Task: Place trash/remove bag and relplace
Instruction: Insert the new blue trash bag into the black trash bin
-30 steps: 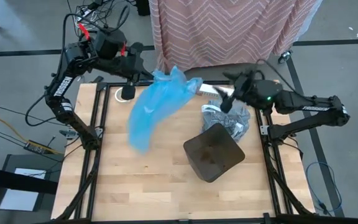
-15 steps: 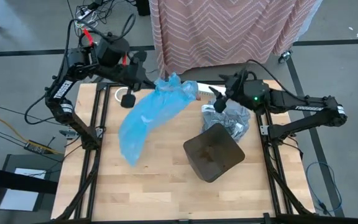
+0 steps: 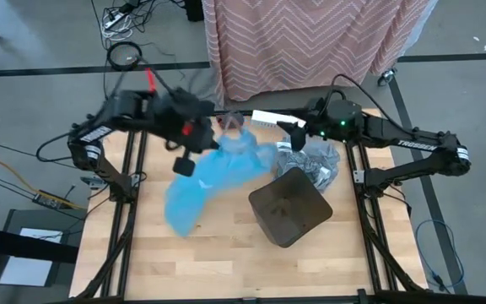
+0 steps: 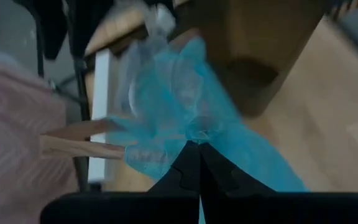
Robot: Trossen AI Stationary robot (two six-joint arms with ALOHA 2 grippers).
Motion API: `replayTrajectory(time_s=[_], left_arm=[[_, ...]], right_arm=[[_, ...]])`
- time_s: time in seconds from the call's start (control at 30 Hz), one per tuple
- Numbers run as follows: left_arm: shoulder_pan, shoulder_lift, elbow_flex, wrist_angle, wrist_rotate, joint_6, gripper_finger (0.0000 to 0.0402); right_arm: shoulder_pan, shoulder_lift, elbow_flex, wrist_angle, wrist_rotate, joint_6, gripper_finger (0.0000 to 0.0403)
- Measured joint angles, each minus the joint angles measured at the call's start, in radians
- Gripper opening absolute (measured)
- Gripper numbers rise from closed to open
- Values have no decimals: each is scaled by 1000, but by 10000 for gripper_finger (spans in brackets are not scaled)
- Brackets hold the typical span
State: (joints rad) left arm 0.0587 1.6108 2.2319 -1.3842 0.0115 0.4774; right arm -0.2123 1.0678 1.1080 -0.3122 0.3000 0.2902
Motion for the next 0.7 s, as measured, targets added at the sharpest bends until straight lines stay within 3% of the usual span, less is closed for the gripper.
replayTrajectory(time_s=[0.17,0.27,0.5,0.7], left_arm=[[-54,0,-138,19,-189,-19,1],[-81,1,-187,49,-249,-23,1],[-152,-5,-207,94,-438,-8,1],[-241,-17,-207,75,-592,8,1]], right_arm=[[0,2,0,-141,-17,36,267],[0,16,-1,-190,-39,61,268],[20,123,-1,-90,-173,76,263],[28,226,-1,11,-302,-29,263]])
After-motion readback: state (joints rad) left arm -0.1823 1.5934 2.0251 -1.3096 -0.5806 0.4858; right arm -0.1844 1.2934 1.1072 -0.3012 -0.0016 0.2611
